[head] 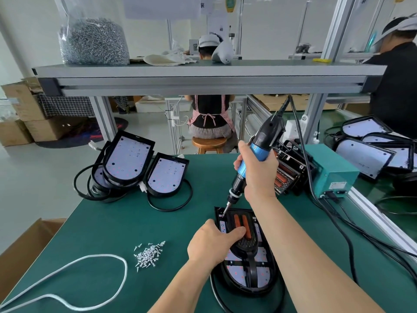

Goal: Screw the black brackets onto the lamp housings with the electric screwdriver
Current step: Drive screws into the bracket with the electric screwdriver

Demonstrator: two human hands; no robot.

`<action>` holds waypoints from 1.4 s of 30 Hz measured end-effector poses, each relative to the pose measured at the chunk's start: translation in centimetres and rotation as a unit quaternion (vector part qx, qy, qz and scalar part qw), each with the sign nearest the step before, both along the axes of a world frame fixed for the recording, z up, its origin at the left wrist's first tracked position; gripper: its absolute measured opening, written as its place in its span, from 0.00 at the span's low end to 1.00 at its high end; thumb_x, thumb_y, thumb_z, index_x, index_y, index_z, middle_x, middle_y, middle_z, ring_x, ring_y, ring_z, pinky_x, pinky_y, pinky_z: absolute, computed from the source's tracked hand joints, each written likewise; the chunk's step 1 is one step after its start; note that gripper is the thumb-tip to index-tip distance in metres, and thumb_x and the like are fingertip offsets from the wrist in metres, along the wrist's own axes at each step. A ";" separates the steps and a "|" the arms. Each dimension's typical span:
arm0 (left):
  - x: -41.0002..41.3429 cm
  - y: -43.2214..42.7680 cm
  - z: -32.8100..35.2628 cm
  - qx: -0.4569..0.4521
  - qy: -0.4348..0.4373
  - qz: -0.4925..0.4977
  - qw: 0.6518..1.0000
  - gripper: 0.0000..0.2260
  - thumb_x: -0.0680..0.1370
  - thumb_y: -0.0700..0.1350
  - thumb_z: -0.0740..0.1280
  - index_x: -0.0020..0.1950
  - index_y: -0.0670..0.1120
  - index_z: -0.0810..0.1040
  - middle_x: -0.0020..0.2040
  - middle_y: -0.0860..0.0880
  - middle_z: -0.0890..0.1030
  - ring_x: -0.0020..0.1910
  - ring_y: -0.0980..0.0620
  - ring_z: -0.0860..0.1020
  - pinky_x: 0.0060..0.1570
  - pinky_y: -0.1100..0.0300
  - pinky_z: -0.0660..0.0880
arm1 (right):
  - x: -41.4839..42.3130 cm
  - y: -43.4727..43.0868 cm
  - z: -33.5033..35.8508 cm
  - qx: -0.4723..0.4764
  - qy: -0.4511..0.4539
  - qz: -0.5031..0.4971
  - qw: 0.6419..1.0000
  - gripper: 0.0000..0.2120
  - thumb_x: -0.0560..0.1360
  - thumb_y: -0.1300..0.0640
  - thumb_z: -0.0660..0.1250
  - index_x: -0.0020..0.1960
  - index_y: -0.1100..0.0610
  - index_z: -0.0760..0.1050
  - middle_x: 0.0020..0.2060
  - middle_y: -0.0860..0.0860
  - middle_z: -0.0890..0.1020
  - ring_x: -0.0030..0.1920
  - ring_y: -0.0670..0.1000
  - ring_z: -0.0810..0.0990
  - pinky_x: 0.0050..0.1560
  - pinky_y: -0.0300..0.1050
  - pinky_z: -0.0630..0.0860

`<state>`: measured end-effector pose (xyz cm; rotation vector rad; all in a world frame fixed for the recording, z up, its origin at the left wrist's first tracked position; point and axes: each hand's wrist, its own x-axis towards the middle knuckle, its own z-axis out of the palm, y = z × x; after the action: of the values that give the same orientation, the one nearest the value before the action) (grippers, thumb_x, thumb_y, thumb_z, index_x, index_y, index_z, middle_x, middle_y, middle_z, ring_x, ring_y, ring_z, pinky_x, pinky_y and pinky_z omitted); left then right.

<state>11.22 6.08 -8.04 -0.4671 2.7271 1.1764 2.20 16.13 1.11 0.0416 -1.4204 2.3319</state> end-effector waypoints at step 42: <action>0.6 0.1 0.6 0.040 0.014 0.016 0.999 0.29 0.69 0.68 0.71 0.50 0.42 0.71 0.46 0.48 0.79 0.45 0.47 0.77 0.45 0.53 0.74 | 1.2 -2.1 -0.8 0.143 0.088 0.119 0.979 0.09 0.70 0.62 0.72 0.43 0.61 0.72 0.26 0.54 0.76 0.27 0.52 0.74 0.35 0.43 0.76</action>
<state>11.82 6.21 -7.47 -0.4907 2.6938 1.3031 3.39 14.06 0.32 0.5141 -1.7246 2.2167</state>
